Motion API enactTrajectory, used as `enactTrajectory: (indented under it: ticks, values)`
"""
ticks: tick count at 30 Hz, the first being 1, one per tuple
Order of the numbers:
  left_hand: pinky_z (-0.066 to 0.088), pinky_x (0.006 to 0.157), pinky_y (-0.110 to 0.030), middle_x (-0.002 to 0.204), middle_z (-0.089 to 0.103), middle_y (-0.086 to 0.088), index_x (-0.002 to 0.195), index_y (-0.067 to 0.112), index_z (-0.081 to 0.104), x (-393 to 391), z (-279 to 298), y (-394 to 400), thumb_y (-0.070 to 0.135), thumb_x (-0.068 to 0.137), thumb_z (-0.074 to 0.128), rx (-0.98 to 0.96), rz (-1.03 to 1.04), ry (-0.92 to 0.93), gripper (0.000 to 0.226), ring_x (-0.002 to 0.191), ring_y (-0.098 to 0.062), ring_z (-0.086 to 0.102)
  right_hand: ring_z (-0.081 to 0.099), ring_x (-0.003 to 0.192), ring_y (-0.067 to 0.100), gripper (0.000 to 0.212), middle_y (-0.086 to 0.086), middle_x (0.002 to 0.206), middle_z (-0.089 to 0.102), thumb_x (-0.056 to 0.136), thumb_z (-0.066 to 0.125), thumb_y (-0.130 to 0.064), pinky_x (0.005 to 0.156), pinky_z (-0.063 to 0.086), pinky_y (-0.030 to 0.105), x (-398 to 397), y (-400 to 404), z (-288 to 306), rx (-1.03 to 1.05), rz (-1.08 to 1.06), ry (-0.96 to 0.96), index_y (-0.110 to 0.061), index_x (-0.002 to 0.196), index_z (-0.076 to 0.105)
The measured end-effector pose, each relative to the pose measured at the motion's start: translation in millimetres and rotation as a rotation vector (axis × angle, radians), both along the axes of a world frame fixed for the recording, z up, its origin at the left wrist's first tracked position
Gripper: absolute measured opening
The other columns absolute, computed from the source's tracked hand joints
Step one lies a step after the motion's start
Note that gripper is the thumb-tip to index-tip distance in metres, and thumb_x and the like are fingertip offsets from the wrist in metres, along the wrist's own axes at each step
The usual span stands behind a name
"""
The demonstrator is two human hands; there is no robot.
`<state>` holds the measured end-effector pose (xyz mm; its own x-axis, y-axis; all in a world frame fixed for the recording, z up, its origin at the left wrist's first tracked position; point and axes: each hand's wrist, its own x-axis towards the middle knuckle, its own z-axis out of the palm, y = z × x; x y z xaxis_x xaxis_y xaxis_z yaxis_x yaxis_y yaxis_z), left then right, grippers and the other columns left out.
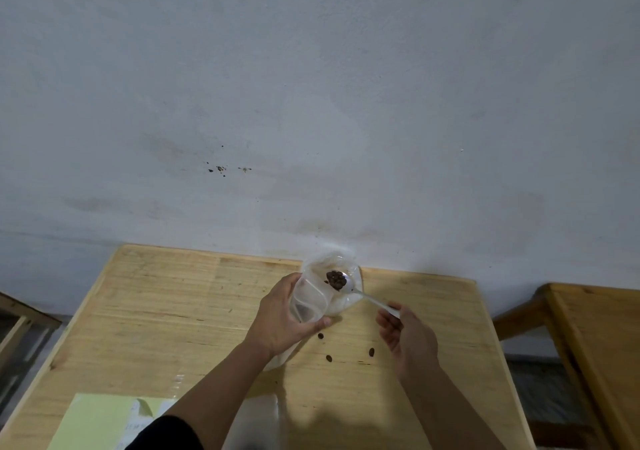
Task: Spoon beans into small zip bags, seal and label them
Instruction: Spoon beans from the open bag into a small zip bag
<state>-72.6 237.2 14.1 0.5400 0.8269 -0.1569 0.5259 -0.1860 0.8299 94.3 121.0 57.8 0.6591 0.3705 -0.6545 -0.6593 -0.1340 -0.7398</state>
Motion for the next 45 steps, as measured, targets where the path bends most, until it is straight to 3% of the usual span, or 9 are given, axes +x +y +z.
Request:
enactTrajectory:
  ticks: [9, 16, 20, 25, 32, 36, 39, 45]
  values:
    - [0.042, 0.104, -0.034, 0.133, 0.052, 0.009, 0.138, 0.024, 0.038, -0.1, -0.9, -2.1, 0.083, 0.041, 0.068, -0.021, 0.004, -0.017, 0.117, 0.120, -0.009, 0.048, 0.063, 0.063, 0.017, 0.025, 0.011, 0.074, 0.068, 0.097, 0.044, -0.012, 0.041, 0.046, 0.021, -2.5, -12.2, 40.4, 0.056, 0.134, -0.200, -0.006, 0.090, 0.067]
    - [0.043, 0.103, -0.033, 0.133, 0.052, 0.009, 0.137, 0.023, 0.038, 0.0, -1.5, -2.5, 0.083, 0.041, 0.068, -0.012, -0.003, -0.012, 0.117, 0.120, -0.010, 0.049, 0.063, 0.060, 0.009, 0.026, 0.004, 0.072, 0.068, 0.098, 0.042, -0.017, 0.043, 0.049, 0.026, -18.8, -13.1, 44.0, 0.023, 0.341, -0.718, -0.017, 0.091, 0.067]
    - [0.043, 0.103, -0.031, 0.132, 0.051, 0.012, 0.137, 0.025, 0.039, -0.9, -1.1, -2.9, 0.086, 0.040, 0.065, 0.002, -0.003, -0.015, 0.118, 0.120, -0.007, 0.048, 0.062, 0.053, 0.010, 0.027, 0.004, 0.067, 0.068, 0.098, 0.041, -0.018, 0.042, 0.048, 0.026, -9.2, -7.5, 34.4, -0.057, 0.145, -0.623, -0.019, 0.087, 0.066]
    - [0.042, 0.103, -0.029, 0.133, 0.050, 0.013, 0.137, 0.027, 0.039, -1.4, -0.7, -2.6, 0.081, 0.043, 0.070, 0.021, -0.032, -0.013, 0.113, 0.120, -0.006, 0.047, 0.058, 0.052, 0.021, 0.026, 0.012, 0.067, 0.065, 0.094, 0.037, -0.008, 0.049, 0.047, 0.031, 4.6, 4.5, 6.7, -0.277, 0.165, -0.376, -0.004, 0.087, 0.062]
    - [0.042, 0.099, -0.025, 0.130, 0.051, 0.014, 0.135, 0.027, 0.040, -2.0, 1.2, -3.2, 0.081, 0.041, 0.070, 0.029, -0.050, -0.029, 0.113, 0.117, -0.004, 0.049, 0.055, 0.047, 0.019, 0.022, 0.013, 0.061, 0.061, 0.085, 0.040, 0.003, 0.033, 0.042, 0.018, 12.4, 29.3, -17.8, -0.331, 0.083, -0.118, -0.001, 0.077, 0.060]
    - [0.043, 0.099, -0.026, 0.130, 0.051, 0.014, 0.135, 0.025, 0.041, -1.6, 0.7, -3.1, 0.080, 0.044, 0.071, 0.037, -0.056, -0.027, 0.111, 0.116, -0.004, 0.050, 0.053, 0.049, 0.019, 0.021, 0.014, 0.062, 0.058, 0.089, 0.042, 0.004, 0.033, 0.042, 0.018, 14.1, 41.2, -32.7, -0.307, -0.004, 0.035, -0.001, 0.075, 0.057]
    - [0.038, 0.093, -0.014, 0.127, 0.051, 0.017, 0.134, 0.027, 0.041, -3.7, 0.7, -3.8, 0.082, 0.042, 0.069, 0.029, -0.039, -0.030, 0.110, 0.114, -0.001, 0.049, 0.055, 0.053, 0.020, 0.021, 0.015, 0.065, 0.057, 0.094, 0.041, 0.001, 0.035, 0.045, 0.018, 9.9, 43.8, -40.5, -0.194, -0.089, 0.097, 0.000, 0.079, 0.056]
    - [0.034, 0.088, -0.005, 0.121, 0.050, 0.021, 0.133, 0.027, 0.042, -6.2, 0.6, -3.2, 0.083, 0.041, 0.068, 0.027, -0.015, -0.032, 0.110, 0.110, 0.001, 0.049, 0.064, 0.067, 0.022, 0.022, 0.017, 0.075, 0.064, 0.098, 0.044, -0.010, 0.058, 0.051, 0.027, -2.2, 37.1, -51.4, -0.028, -0.176, 0.084, 0.000, 0.084, 0.058]
